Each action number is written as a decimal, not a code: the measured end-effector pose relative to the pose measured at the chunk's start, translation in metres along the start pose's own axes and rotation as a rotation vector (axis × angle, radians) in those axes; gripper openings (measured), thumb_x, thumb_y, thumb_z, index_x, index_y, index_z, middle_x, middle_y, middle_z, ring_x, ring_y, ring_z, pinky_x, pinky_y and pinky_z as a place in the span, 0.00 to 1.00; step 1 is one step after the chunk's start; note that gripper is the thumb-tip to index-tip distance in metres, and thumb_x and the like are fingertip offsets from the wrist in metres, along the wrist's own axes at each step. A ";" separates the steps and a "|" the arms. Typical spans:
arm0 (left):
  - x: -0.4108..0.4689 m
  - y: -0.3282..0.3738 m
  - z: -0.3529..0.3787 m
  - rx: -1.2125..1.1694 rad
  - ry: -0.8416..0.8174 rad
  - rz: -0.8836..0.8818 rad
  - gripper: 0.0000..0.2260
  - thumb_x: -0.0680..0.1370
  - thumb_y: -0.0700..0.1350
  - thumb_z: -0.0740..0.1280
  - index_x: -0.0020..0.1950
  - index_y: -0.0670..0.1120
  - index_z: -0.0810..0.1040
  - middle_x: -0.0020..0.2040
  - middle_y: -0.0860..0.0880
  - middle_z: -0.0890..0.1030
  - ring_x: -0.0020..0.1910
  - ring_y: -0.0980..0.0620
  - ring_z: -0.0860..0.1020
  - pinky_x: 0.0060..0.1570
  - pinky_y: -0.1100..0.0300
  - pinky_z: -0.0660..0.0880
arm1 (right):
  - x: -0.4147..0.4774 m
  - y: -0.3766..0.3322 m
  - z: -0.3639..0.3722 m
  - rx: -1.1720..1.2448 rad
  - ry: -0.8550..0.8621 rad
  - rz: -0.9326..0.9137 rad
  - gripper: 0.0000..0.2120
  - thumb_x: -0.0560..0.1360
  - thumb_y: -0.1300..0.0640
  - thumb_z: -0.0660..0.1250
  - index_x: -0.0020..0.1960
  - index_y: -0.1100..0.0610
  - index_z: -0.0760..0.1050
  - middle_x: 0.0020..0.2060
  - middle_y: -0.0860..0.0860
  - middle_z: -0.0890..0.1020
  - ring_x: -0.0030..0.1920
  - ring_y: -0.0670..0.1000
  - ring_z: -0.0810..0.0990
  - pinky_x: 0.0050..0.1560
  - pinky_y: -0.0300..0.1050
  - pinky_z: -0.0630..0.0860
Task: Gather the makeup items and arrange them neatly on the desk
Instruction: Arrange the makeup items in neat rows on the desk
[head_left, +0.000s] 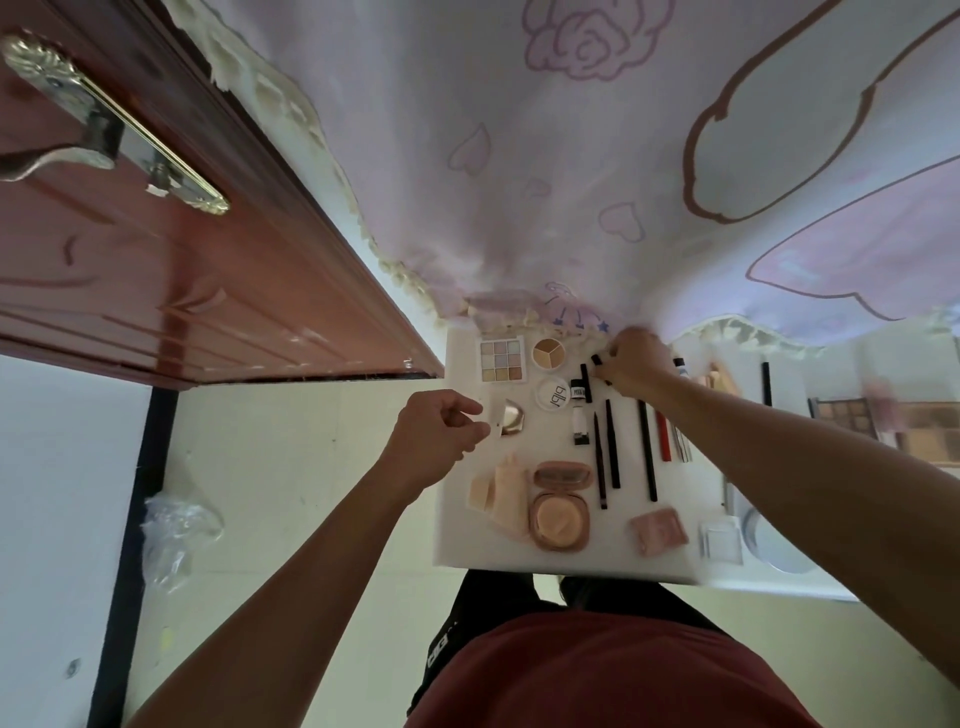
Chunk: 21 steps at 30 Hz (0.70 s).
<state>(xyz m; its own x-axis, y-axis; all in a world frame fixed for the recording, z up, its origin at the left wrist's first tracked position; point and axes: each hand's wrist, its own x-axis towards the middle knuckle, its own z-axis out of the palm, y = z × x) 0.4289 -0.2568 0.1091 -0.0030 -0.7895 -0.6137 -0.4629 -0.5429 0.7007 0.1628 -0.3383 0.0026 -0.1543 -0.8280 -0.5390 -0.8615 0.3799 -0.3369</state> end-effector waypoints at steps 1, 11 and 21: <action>0.000 0.002 0.002 -0.003 -0.004 0.005 0.09 0.73 0.39 0.73 0.52 0.42 0.81 0.36 0.45 0.80 0.34 0.53 0.79 0.37 0.60 0.76 | -0.005 0.002 -0.006 0.014 0.021 -0.010 0.14 0.71 0.54 0.73 0.34 0.56 0.70 0.31 0.52 0.74 0.37 0.55 0.75 0.32 0.41 0.66; -0.006 0.016 0.022 0.043 -0.021 0.059 0.09 0.74 0.39 0.73 0.52 0.42 0.81 0.39 0.42 0.83 0.35 0.53 0.80 0.35 0.61 0.76 | -0.066 0.057 -0.004 -0.259 -0.049 0.018 0.12 0.73 0.49 0.71 0.49 0.58 0.77 0.44 0.52 0.76 0.46 0.55 0.78 0.40 0.44 0.69; -0.022 0.015 0.038 0.046 -0.023 0.051 0.08 0.74 0.39 0.73 0.52 0.43 0.81 0.39 0.44 0.82 0.35 0.52 0.80 0.37 0.59 0.76 | -0.074 0.069 0.003 -0.119 -0.098 0.076 0.10 0.72 0.55 0.69 0.36 0.56 0.70 0.36 0.53 0.77 0.33 0.51 0.74 0.28 0.40 0.64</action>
<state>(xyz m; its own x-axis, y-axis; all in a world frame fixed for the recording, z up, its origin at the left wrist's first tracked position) 0.3884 -0.2361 0.1192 -0.0477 -0.8088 -0.5861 -0.5021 -0.4879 0.7141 0.1165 -0.2492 0.0169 -0.1789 -0.7524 -0.6339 -0.9011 0.3840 -0.2016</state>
